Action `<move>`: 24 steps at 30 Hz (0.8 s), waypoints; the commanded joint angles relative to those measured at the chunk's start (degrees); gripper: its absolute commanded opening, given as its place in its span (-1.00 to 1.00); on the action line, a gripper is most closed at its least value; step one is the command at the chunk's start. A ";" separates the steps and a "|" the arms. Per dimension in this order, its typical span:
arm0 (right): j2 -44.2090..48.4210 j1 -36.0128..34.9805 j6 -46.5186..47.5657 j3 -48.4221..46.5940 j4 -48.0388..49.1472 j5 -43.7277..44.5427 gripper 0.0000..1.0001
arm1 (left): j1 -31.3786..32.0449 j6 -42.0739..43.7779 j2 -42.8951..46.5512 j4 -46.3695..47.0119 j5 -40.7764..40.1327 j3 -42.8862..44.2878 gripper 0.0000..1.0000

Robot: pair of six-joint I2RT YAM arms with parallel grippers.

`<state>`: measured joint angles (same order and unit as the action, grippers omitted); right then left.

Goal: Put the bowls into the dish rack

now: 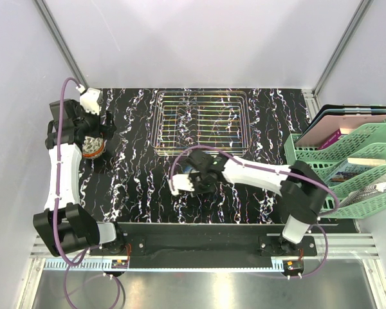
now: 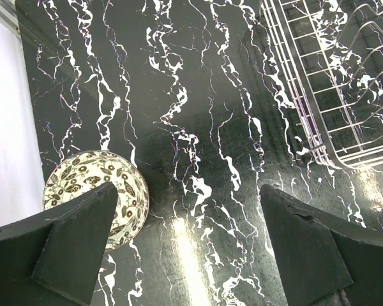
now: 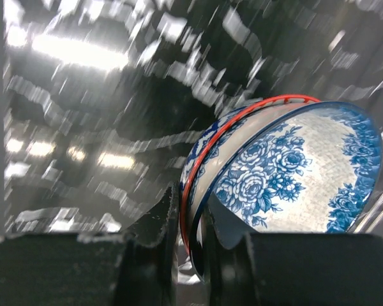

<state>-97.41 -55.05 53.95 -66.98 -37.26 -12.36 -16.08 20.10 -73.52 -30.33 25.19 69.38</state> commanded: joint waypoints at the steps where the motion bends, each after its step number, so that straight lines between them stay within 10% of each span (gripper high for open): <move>1: -4.27 -3.31 -0.43 -6.84 10.51 2.78 -0.92 | -0.71 -0.49 0.83 1.32 -1.45 2.77 0.98; 24: -29.68 -10.96 -8.08 -38.31 18.62 8.23 -0.88 | -2.64 -3.93 1.35 0.62 -5.24 0.75 0.98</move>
<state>-126.23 -64.29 44.71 -99.70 -24.69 -5.10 -18.46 17.06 -74.74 -30.30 19.46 70.26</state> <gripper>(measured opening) 0.197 0.987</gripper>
